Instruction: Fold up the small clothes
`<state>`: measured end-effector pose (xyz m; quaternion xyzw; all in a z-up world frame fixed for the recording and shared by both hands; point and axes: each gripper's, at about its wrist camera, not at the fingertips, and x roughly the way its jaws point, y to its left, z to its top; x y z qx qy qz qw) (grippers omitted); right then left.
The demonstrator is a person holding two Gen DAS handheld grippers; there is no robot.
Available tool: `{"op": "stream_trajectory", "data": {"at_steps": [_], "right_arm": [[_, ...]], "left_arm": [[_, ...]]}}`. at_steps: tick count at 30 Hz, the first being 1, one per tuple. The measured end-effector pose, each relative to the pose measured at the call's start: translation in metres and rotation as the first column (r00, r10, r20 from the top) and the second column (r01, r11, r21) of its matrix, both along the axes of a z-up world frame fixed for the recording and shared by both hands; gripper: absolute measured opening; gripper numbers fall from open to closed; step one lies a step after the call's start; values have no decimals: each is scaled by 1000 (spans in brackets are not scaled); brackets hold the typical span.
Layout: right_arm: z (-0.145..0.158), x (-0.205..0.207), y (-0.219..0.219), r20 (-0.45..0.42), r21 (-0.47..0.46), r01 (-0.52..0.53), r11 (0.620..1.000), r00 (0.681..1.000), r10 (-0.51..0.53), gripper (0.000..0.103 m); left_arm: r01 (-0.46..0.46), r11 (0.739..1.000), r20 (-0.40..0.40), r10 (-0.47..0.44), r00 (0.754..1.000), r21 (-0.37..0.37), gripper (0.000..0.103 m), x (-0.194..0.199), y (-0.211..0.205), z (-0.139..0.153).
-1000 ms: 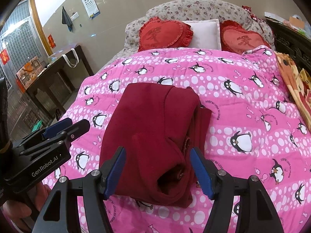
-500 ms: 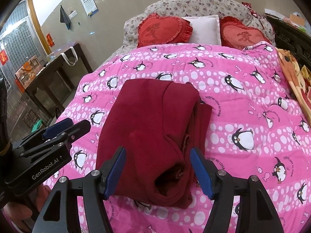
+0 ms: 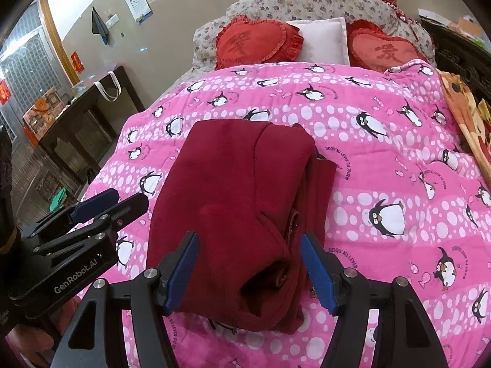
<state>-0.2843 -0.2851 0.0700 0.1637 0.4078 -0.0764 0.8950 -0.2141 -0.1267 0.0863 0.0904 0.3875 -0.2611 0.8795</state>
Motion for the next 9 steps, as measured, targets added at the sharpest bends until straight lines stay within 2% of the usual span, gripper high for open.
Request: {"op": "stream_trajectory", "data": {"at_steps": [9], "right_arm": [[-3,2,-11,12,15,8,1000,1000,-8,66]], "left_arm": [[-9,1000,-21,9,1000,-17,49,17,7,-9]]}}
